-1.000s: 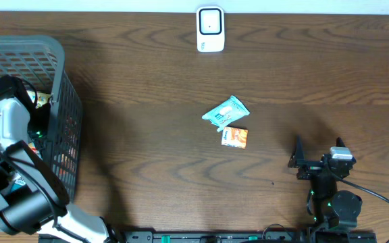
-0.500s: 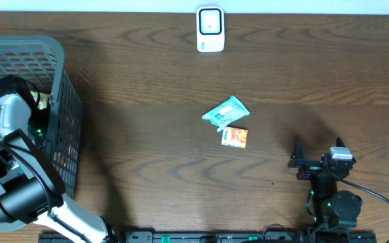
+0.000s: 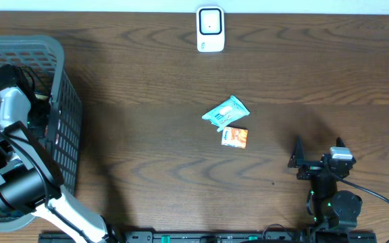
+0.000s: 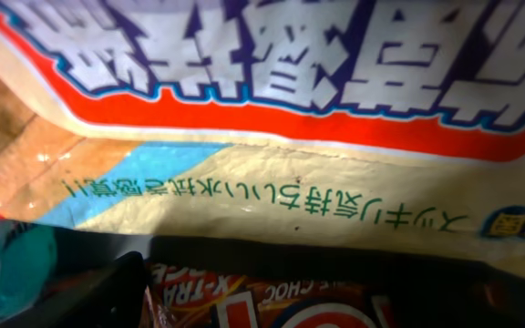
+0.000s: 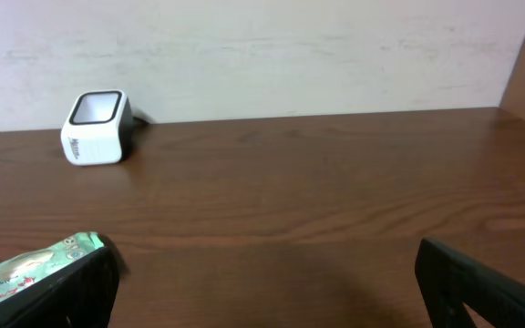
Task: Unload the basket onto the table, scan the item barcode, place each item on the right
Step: 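Reach into the basket and grasp the red chocolate bar with left gripper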
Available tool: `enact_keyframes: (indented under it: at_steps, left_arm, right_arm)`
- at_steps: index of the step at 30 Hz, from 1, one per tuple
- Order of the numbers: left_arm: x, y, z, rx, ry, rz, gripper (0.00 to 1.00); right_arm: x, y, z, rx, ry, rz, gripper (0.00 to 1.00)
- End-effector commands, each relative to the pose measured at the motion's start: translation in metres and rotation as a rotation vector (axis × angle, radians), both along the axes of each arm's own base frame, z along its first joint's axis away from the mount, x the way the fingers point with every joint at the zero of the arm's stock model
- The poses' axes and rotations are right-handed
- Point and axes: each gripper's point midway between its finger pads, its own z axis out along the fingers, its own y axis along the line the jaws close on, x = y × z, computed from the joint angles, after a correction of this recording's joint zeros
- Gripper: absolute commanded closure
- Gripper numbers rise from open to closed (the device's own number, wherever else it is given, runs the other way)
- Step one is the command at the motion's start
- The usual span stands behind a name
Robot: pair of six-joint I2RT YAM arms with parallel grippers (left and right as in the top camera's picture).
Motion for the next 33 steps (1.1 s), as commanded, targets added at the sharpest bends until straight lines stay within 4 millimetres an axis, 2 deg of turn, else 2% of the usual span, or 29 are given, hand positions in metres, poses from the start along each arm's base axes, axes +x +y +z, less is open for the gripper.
enact_keyframes:
  at_steps: [1,7,8,9,12,19,28,33]
  left_arm:
    - [-0.011,0.004,-0.004,0.001,0.063,-0.044,0.15]
    - [0.0,0.01,0.022,0.061,0.034,-0.243,0.14]
    - [0.002,0.011,0.024,0.068,0.035,-0.271,0.08]
    - [0.002,0.012,0.025,0.072,0.038,-0.298,0.07]
    - [0.004,0.01,0.024,0.066,0.046,-0.359,0.07]
    - [0.033,-0.011,0.024,-0.008,-0.073,-0.63,0.04]
    - [0.029,-0.016,0.022,-0.029,-0.059,-0.685,0.05]
    - [0.034,-0.027,0.022,-0.067,-0.093,-0.767,0.05]
  right_arm:
    - [0.0,-0.002,0.0,-0.015,-0.001,-0.007,0.01]
    - [0.0,-0.002,0.0,-0.015,-0.001,-0.007,0.01]
    - [0.0,-0.002,0.0,-0.015,-0.001,-0.007,0.01]
    - [0.0,-0.002,0.0,-0.015,-0.001,-0.007,0.01]
    - [0.0,-0.002,0.0,-0.014,-0.001,-0.007,0.01]
    - [0.0,-0.002,0.0,-0.015,-0.001,-0.007,0.01]
    - [0.0,-0.002,0.0,-0.015,-0.001,-0.007,0.01]
    - [0.0,-0.002,0.0,-0.015,-0.001,-0.007,0.01]
